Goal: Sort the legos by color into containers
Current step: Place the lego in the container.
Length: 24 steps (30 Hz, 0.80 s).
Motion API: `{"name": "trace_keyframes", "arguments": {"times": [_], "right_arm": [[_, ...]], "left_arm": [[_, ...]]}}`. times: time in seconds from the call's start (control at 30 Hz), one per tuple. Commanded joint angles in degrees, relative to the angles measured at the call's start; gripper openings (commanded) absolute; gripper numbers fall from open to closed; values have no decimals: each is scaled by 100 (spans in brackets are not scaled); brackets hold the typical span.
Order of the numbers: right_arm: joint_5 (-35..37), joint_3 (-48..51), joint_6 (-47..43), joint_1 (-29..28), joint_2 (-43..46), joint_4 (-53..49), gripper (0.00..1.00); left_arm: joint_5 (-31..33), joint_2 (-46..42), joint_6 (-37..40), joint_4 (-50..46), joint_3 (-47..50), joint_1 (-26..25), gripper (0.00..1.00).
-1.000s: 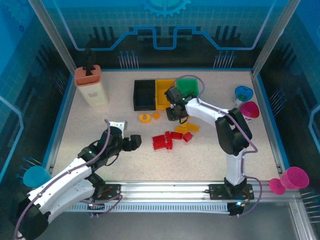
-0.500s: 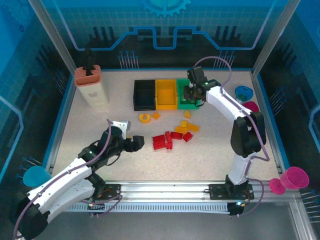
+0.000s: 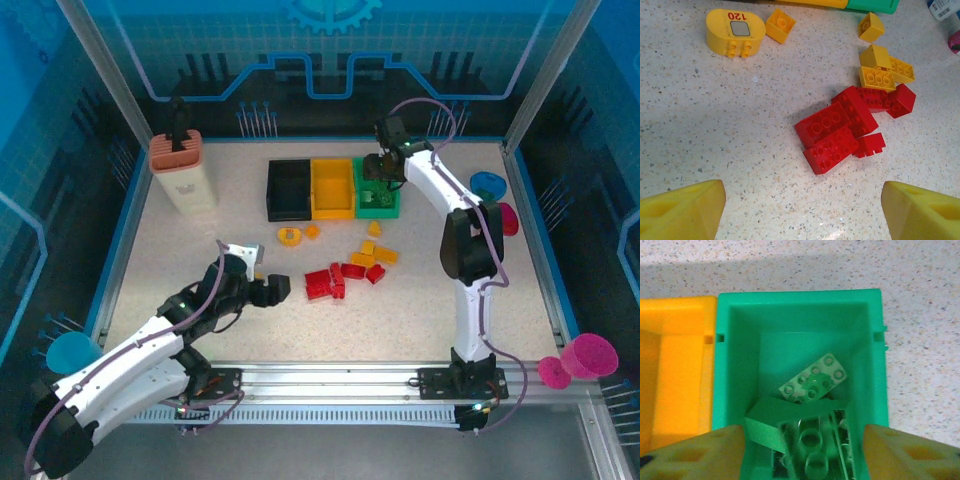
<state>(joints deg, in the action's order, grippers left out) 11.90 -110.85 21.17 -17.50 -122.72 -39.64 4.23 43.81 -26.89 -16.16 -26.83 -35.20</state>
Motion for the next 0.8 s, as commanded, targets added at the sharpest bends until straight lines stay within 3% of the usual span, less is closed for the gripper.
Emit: {"name": "trace_keyframes", "arguments": {"times": [0.0, 0.23, 0.4, 0.57, 0.77], "right_arm": [[-22, 447, 59, -41, 625, 363, 71], [-260, 1606, -19, -254, 1594, 841, 71], [-359, 2596, -2, -408, 2265, 1220, 71], [-491, 3488, 97, -469, 2816, 1573, 70], [-496, 4304, 181, -483, 3335, 1762, 69]], "left_arm": [[-36, 26, 35, -124, -165, -50, 83], [151, 403, -26, 59, -253, -61, 83], [537, 1180, -33, -33, -746, -62, 90], [709, 2328, 47, 43, -1450, -23, 92], [1117, 4120, 85, -788, -2953, 142, 89]]}}
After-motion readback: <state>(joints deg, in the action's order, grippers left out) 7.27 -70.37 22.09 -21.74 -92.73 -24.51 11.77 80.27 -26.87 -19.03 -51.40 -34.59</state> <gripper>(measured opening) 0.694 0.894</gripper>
